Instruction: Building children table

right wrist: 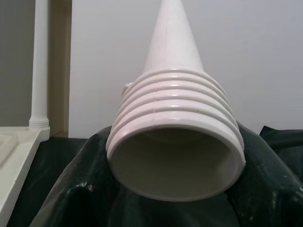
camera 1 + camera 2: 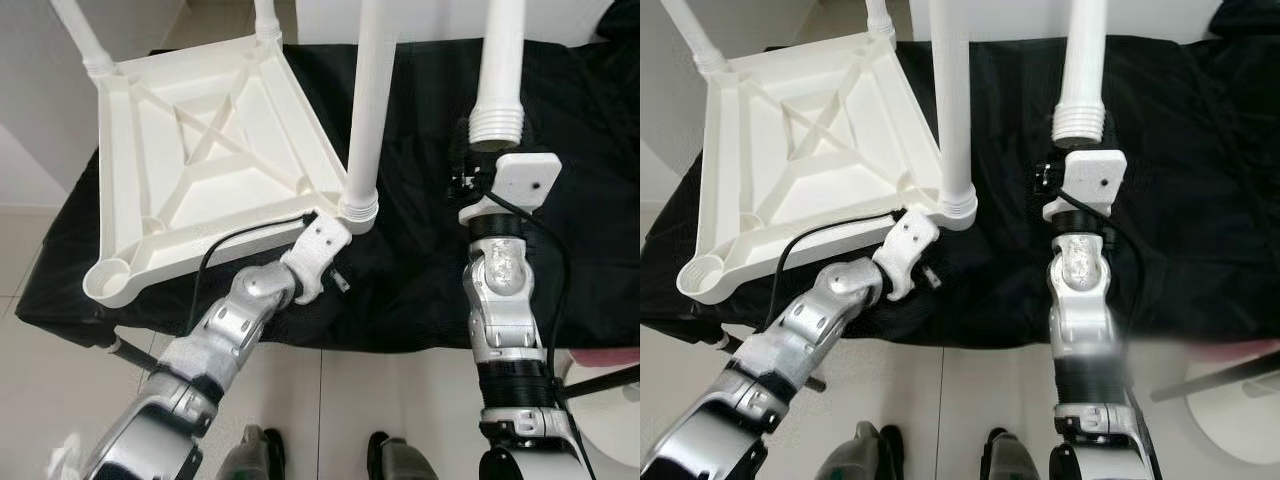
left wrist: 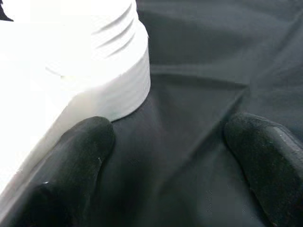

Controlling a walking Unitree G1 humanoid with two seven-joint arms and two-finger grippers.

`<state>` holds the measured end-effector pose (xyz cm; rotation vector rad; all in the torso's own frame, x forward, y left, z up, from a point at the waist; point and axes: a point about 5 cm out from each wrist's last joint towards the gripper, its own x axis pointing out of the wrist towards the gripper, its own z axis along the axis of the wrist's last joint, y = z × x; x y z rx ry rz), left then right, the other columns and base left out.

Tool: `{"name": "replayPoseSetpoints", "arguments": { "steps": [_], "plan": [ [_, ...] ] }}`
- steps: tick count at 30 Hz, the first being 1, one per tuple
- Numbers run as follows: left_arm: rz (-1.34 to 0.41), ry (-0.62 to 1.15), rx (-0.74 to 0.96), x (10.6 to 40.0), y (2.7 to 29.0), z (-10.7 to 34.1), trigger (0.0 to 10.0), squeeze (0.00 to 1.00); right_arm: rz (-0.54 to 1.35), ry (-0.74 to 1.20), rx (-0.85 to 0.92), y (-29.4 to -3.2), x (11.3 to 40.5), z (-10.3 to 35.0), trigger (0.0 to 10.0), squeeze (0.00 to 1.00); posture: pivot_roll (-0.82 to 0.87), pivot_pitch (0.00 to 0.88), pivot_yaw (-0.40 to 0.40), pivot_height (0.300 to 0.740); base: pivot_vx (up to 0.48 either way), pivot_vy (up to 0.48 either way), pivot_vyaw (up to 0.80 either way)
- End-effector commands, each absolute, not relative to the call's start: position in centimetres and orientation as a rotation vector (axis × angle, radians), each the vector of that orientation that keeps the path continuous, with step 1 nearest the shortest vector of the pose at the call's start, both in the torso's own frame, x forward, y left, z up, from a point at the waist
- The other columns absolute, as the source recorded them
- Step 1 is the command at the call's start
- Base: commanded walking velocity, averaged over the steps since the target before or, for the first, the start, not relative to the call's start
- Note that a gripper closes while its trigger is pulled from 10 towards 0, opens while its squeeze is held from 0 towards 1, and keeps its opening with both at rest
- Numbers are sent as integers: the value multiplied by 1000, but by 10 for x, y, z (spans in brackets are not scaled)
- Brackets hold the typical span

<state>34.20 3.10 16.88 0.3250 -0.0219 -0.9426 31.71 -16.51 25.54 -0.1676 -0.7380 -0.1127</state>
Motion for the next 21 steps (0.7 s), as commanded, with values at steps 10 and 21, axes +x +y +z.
{"name": "replayPoseSetpoints", "arguments": {
  "steps": [10,21],
  "plan": [
    [-834,-94,404,359,27,177,10000,0,-105,-734,-175,-160,312,257,10000,0,-32,194,101,740,0,0,0],
    [-797,-164,362,366,20,193,10000,0,-92,-729,-185,-155,308,257,10000,0,-25,189,103,740,0,0,0]
  ]
}}
